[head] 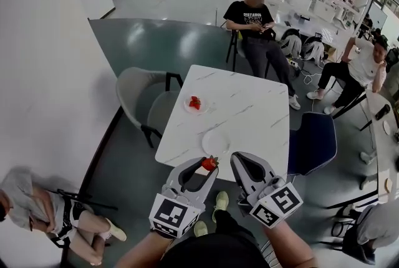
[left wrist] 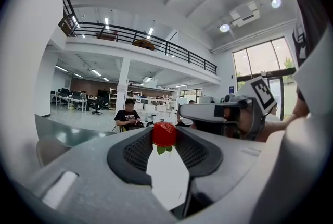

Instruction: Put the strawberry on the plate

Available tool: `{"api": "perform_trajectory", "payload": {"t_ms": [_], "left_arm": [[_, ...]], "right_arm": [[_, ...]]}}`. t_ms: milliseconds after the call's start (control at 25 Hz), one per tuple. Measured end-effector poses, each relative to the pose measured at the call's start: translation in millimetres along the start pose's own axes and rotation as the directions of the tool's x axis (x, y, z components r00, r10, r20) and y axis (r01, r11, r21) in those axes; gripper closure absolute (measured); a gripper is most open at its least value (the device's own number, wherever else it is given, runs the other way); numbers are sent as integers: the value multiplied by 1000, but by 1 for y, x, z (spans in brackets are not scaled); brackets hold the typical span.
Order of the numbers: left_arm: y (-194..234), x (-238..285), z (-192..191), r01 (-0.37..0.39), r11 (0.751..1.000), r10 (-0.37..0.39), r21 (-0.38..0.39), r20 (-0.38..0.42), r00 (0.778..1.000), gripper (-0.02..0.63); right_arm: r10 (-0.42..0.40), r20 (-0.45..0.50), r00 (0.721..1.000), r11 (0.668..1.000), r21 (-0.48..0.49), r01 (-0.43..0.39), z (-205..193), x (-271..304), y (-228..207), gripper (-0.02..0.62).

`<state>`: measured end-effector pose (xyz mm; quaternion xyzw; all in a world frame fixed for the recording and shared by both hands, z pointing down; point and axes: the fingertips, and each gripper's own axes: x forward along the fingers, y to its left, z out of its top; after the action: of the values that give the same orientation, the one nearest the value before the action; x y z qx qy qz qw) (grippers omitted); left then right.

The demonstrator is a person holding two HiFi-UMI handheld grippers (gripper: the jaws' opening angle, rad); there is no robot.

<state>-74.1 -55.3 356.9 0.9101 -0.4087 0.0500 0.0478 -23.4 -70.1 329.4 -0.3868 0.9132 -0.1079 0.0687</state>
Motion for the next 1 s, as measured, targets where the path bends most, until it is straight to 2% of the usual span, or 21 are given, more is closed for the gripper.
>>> {"api": "perform_trajectory", "payload": {"t_ms": [280, 600, 800, 1000], "left_arm": [[29, 61, -7, -46, 999, 46, -4, -40, 998, 462], [55, 126, -40, -82, 997, 82, 2, -119, 990, 462], [63, 155, -64, -54, 998, 60, 36, -186, 981, 462], [82, 177, -99, -30, 999, 36, 29, -232, 972, 462]], "right_arm": [[40, -22, 999, 999, 34, -39, 2, 37, -59, 594], [88, -44, 995, 995, 56, -85, -11, 69, -124, 594], [81, -57, 995, 993, 89, -76, -23, 79, -153, 594], [43, -89, 995, 993, 112, -33, -51, 89, -175, 593]]}}
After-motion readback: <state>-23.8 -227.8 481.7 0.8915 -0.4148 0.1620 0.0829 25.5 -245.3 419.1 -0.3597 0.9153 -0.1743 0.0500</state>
